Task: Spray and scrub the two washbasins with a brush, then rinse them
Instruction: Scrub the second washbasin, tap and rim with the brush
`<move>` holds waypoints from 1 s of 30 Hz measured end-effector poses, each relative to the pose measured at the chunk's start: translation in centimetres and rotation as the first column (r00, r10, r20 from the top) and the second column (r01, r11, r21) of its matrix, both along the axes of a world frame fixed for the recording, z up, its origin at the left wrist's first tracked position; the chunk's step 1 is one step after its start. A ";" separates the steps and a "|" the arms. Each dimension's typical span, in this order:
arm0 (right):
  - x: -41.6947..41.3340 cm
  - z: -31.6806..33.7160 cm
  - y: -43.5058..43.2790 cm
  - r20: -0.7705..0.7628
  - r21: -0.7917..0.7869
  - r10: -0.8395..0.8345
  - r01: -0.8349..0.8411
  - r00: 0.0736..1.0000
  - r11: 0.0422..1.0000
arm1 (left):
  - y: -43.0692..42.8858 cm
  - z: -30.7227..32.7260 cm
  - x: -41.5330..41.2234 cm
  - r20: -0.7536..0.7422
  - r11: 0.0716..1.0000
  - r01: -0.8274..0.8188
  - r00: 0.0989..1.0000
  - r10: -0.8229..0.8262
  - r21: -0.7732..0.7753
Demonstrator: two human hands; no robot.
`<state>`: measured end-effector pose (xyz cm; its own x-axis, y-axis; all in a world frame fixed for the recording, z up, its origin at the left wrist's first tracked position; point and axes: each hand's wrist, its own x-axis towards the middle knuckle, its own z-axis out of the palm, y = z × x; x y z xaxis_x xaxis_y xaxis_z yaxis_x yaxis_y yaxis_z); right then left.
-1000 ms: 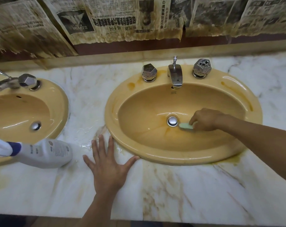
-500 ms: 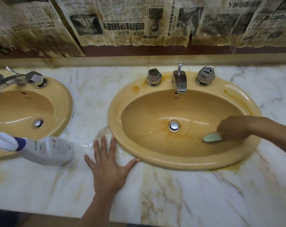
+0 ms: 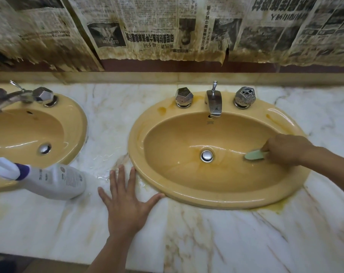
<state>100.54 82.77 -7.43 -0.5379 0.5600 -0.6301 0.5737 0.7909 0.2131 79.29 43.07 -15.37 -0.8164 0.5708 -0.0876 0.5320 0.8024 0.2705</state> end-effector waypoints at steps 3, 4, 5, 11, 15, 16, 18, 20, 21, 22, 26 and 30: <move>-1.8 0.7 0.2 -0.158 0.304 0.138 -0.085 0.978 0.949 | 0.0 0.0 0.0 0.000 1.000 -0.004 1.000 0.004 0.003; -2.3 1.1 0.1 -0.170 0.369 0.182 -0.109 0.968 0.923 | 0.0 0.0 -0.1 0.000 1.000 -0.007 1.000 0.007 0.007; -2.4 1.3 0.0 -0.161 0.397 0.205 -0.127 0.965 0.909 | -0.1 0.0 -0.1 0.000 1.000 -0.008 1.000 0.008 0.005; 0.6 3.0 0.4 0.185 -0.224 -0.226 0.265 0.956 0.938 | -0.1 -0.3 -0.2 0.000 1.000 -0.005 1.000 0.005 0.001; 1.7 3.3 3.0 -0.021 0.009 -0.296 0.296 0.955 0.955 | -0.1 -0.2 -0.1 0.006 1.000 -0.004 1.000 0.003 0.018; 1.8 2.8 3.2 -0.047 0.014 -0.292 0.293 0.955 0.956 | -0.1 -0.1 0.0 0.005 1.000 -0.003 1.000 0.002 0.021; 1.6 2.9 1.8 0.053 -0.125 -0.266 0.271 0.962 0.955 | -0.1 -0.1 -0.1 0.005 1.000 -0.002 1.000 0.002 0.019; 1.2 3.2 0.2 0.176 -0.232 -0.279 0.316 0.944 0.920 | -0.1 0.0 -0.1 0.001 1.000 -0.001 1.000 0.001 0.018; 1.1 3.1 0.0 0.189 -0.191 -0.234 0.269 0.954 0.944 | -0.1 0.0 -0.1 -0.002 1.000 0.000 1.000 0.000 0.024; 0.9 3.0 0.0 0.180 -0.121 -0.154 0.177 0.972 0.977 | -0.1 -0.1 -0.1 -0.005 1.000 0.002 1.000 -0.002 0.030; 0.6 2.1 1.1 -0.041 0.168 -0.120 0.125 0.992 0.978 | -0.1 -0.2 -0.1 -0.015 1.000 0.003 1.000 -0.003 0.022; -0.3 0.1 1.0 -0.203 0.347 0.170 -0.092 0.964 0.934 | -0.1 -0.3 -0.2 -0.023 1.000 0.006 1.000 -0.006 0.020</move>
<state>100.21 83.79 -7.30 -0.7268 0.6300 -0.2736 0.5335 0.7687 0.3527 79.14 43.01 -15.70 -0.8145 0.5773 -0.0570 0.5432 0.7935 0.2742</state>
